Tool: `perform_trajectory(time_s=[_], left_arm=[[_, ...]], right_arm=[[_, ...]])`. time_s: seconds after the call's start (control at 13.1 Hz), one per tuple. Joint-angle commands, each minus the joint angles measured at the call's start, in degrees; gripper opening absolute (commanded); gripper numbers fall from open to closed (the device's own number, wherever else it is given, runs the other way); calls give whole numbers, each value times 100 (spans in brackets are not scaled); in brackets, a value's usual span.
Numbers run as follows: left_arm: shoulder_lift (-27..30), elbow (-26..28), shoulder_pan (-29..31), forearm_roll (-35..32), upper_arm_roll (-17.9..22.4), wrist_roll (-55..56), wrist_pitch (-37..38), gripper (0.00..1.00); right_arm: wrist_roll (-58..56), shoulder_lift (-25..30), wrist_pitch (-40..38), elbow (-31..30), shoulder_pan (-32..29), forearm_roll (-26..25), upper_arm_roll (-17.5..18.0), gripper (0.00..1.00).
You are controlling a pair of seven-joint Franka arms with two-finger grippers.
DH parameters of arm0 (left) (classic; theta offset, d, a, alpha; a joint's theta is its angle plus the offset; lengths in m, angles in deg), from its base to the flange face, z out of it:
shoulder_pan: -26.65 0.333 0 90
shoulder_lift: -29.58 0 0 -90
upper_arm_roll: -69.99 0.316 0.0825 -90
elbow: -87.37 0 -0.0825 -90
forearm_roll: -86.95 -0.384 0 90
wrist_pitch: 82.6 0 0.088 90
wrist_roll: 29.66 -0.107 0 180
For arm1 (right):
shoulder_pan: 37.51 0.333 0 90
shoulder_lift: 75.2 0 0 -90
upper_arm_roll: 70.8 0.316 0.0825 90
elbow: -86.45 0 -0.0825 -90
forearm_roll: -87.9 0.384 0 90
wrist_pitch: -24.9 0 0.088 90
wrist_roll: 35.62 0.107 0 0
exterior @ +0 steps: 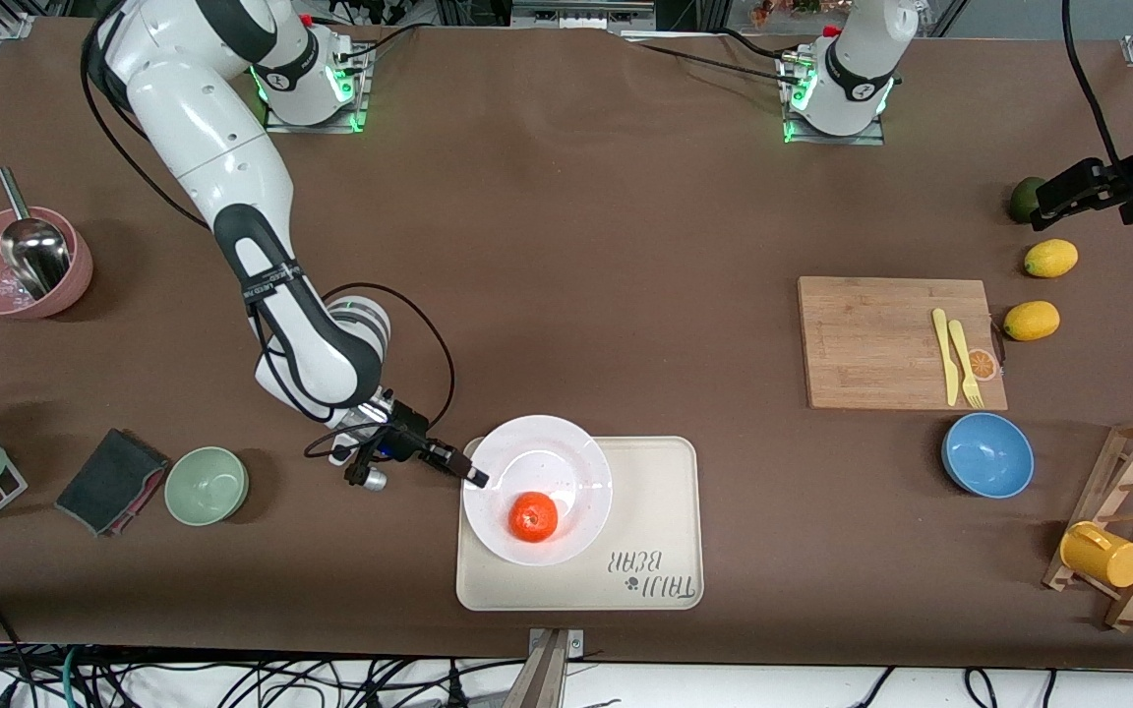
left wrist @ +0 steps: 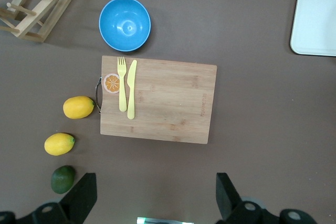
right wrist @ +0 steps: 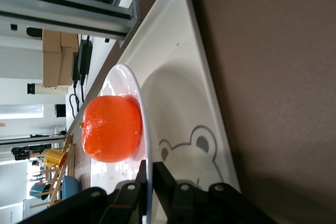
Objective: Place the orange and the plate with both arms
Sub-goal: 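Lower the plate onto the placemat and open the right gripper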
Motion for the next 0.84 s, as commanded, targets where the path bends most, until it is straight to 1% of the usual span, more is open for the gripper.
perform_trajectory(time_s=[0.0,0.53,0.61,0.69,0.76], left_arm=[[-54,-128,12,108,-3,-6,48,100],[-54,-128,3,108,-3,-6,57,100],[-54,-128,3,108,6,-6,57,100],[-54,-128,3,108,6,-6,48,100],[-54,-128,3,108,-3,-6,57,100]], right_arm=[[-38,-350,52,477,105,-9,6,0],[-38,-465,157,539,273,-27,-3,0],[-38,-464,157,539,281,-19,-73,24],[-38,-456,157,539,281,-27,-100,41],[-98,-438,166,539,281,-28,-100,92]])
